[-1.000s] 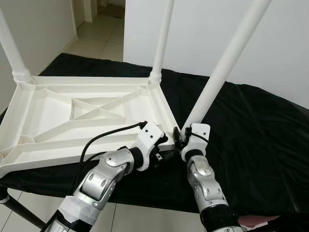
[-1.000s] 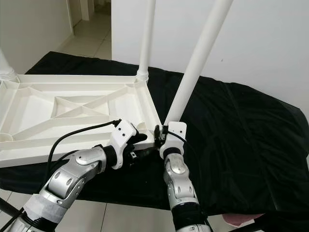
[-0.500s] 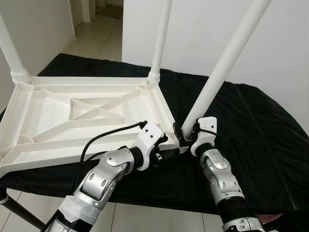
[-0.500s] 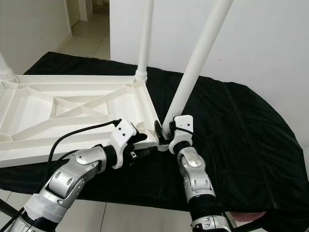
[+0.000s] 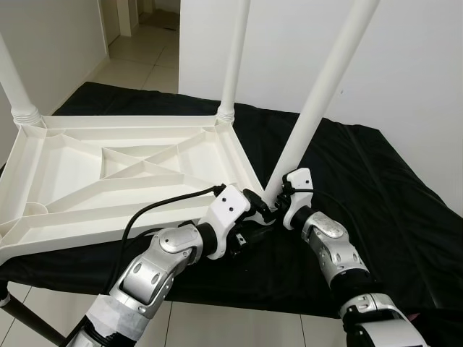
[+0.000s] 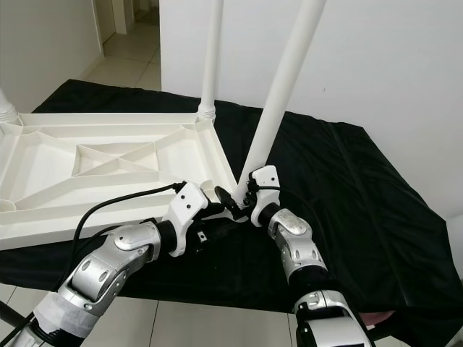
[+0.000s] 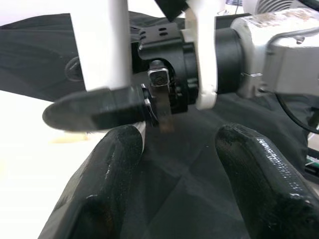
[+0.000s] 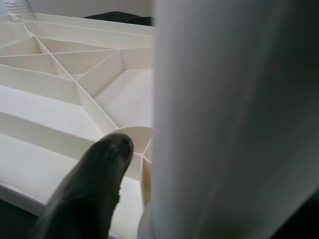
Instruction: Building children table
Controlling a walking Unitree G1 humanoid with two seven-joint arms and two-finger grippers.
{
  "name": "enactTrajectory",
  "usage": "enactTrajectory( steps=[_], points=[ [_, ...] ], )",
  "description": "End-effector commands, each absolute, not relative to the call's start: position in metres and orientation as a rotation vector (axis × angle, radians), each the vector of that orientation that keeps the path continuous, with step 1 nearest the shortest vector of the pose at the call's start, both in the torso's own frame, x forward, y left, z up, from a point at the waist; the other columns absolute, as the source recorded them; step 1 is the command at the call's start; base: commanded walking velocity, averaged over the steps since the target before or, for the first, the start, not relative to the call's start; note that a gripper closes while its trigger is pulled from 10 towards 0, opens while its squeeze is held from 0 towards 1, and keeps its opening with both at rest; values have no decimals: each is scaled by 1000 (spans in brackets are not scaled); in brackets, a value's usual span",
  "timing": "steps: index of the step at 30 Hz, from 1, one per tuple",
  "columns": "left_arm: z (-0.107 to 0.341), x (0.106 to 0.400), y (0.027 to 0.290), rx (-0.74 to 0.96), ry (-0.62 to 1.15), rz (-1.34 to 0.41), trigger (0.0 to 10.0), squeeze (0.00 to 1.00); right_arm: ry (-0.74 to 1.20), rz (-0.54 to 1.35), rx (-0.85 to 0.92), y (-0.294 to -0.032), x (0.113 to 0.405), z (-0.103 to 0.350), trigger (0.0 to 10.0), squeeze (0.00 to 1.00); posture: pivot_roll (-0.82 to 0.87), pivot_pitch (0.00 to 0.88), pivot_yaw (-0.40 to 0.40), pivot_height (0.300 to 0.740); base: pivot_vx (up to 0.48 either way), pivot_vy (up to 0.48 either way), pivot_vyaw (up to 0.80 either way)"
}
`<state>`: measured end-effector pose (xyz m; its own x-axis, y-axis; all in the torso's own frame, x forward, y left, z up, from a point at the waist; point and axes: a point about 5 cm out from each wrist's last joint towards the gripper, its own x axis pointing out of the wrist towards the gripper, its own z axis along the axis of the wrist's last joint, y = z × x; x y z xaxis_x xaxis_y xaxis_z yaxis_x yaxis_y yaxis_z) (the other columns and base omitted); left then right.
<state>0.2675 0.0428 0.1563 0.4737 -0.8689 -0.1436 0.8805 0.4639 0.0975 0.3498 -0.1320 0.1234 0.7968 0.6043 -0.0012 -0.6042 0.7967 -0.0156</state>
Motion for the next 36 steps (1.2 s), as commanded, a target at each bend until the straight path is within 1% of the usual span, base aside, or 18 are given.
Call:
enactTrajectory(
  steps=[1,16,17,20,24,25,27,29,31,34,35,36],
  points=[
    [157,265,42,167,82,-1128,10000,0,25,683,-21,-132,351,119,0,0,46,0,-135,740,0,0,0],
    [158,269,43,167,77,-1108,10000,0,58,650,45,-140,347,107,0,0,45,0,-136,740,0,0,0],
    [158,272,44,169,78,-1095,10000,0,66,606,35,-140,346,104,10000,0,37,0,-132,740,0,0,0],
    [158,277,45,171,79,-1075,10000,0,68,485,8,-140,344,100,10000,0,32,0,-131,740,0,0,0],
    [158,279,46,172,77,-1070,10000,0,54,436,6,-138,343,100,10000,0,25,0,-125,740,0,0,0],
    [159,281,46,172,75,-1065,10000,0,45,391,6,-138,342,99,10000,0,22,0,-121,740,0,0,0],
    [159,281,46,172,75,-1065,10000,0,45,391,6,-138,342,99,10000,0,22,0,-121,740,0,0,0],
    [159,286,46,175,71,-1051,10000,0,42,278,17,-140,340,98,10000,0,17,0,-110,740,0,0,0],
    [159,286,46,175,71,-1051,10000,0,42,278,17,-140,340,98,10000,0,17,0,-110,740,0,0,0],
    [157,292,48,175,69,-1030,10000,0,41,101,53,-146,338,97,10000,0,10,0,-90,740,0,0,0],
    [157,292,48,175,69,-1030,10000,0,41,101,53,-146,338,97,10000,0,10,0,-90,740,0,0,0],
    [158,294,48,175,65,-1023,10000,0,31,31,58,-148,336,97,10000,0,8,0,-87,740,0,0,0]
  ],
)
